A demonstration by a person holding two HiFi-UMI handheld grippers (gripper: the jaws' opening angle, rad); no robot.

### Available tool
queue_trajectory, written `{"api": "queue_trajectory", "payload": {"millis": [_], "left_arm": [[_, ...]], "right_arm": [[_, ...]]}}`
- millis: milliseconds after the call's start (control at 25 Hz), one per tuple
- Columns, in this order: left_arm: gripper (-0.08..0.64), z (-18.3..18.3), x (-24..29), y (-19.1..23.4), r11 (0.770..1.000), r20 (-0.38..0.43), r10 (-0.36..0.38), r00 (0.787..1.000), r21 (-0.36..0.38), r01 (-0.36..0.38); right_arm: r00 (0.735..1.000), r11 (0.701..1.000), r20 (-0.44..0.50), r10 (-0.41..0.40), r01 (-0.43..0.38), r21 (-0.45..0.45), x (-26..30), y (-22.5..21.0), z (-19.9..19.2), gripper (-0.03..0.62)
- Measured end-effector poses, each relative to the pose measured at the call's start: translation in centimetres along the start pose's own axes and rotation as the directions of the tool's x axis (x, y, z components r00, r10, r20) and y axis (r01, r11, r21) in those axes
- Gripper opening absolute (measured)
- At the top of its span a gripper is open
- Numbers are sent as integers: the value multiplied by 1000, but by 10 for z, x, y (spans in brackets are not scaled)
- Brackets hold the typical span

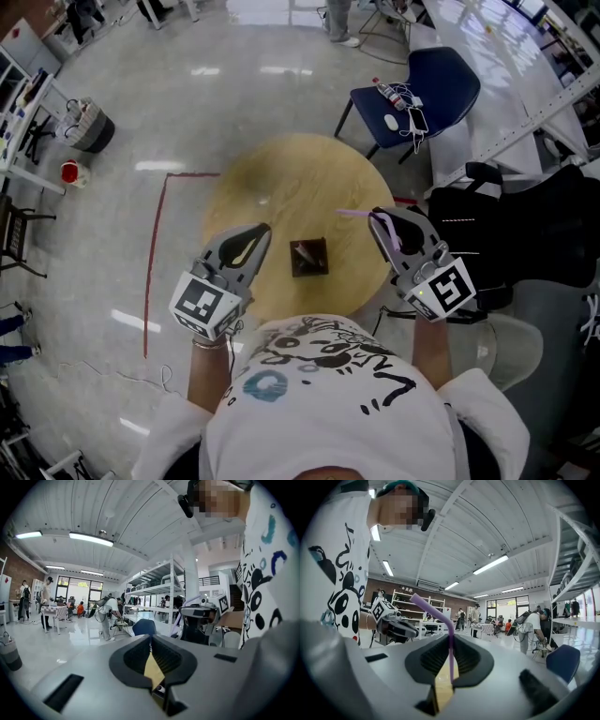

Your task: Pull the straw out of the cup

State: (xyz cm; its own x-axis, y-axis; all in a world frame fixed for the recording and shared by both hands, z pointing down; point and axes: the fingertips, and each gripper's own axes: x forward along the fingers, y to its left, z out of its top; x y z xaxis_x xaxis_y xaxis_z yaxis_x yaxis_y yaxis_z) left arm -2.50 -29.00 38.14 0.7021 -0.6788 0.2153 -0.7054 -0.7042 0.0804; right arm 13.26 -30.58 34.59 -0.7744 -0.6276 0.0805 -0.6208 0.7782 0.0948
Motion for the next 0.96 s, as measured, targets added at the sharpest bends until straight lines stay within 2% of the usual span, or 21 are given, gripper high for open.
{"api": "queue_trajectory", "payload": {"millis": [960], "left_arm": [[17, -6, 5, -6, 1000, -14, -2, 1000, 14, 2]], "right_arm": [[999, 999, -16, 32, -32, -2, 1, -4, -8, 43]]}}
